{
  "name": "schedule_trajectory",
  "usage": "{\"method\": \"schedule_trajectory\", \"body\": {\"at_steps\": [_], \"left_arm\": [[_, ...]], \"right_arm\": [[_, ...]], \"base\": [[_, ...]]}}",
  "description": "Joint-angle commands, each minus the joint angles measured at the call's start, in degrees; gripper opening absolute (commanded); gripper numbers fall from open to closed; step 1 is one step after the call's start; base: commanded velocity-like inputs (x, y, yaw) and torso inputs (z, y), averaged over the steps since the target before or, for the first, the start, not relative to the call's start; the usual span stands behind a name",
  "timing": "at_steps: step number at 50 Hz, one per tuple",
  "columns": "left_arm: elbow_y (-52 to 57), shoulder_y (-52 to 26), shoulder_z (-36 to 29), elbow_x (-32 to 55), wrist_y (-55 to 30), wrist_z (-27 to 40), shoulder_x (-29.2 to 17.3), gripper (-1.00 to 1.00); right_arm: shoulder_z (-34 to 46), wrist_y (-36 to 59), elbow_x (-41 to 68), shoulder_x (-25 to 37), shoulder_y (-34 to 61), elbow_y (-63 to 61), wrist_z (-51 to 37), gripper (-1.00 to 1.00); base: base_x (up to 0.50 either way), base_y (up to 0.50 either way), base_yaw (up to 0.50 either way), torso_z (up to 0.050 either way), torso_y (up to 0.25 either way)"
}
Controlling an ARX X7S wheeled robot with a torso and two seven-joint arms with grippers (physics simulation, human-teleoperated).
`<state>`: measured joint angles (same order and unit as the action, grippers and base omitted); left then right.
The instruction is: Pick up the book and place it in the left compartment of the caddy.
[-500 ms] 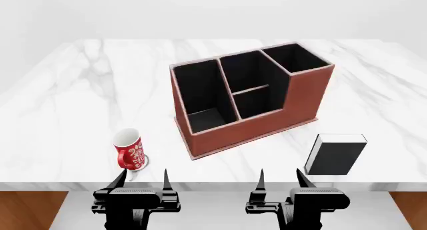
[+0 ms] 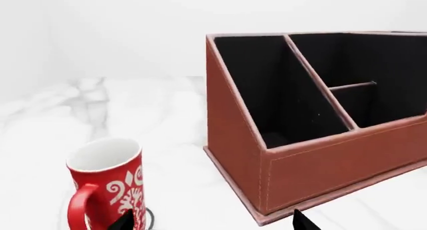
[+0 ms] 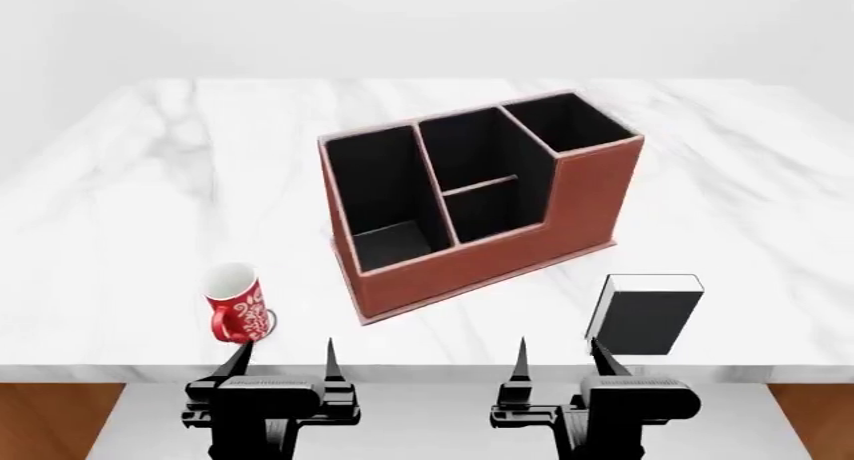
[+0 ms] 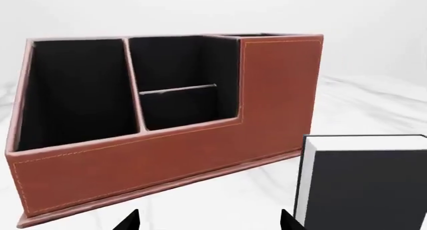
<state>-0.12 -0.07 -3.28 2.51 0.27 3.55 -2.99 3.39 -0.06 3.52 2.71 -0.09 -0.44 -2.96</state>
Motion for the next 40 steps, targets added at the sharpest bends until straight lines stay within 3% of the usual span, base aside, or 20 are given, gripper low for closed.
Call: {"method": "schedule_trajectory", "body": {"at_steps": [1, 19, 40], "left_arm": [[0.07, 0.06, -1.48, 0.94, 0.24, 1.34, -0.97, 1.00], [-0.08, -0.18, -2.90, 1.94, 0.38, 2.78, -2.10, 1.00], [-0.10, -0.25, -4.40, 3.00, 0.56, 4.37, -3.39, 1.00]], "right_arm": [[1.11, 0.03, 1.65, 1.27, -0.04, -0.31, -0.97, 1.00], [2.55, -0.42, 2.52, 2.41, 0.29, 0.12, -2.43, 1.00], [4.10, -0.22, 3.58, 3.61, 0.42, 0.16, -4.18, 1.00]], "base": [[0.00, -0.50, 0.00, 0.000, 0.000], [0.00, -0.47, 0.00, 0.000, 0.000], [0.00, -0.07, 0.00, 0.000, 0.000]]}}
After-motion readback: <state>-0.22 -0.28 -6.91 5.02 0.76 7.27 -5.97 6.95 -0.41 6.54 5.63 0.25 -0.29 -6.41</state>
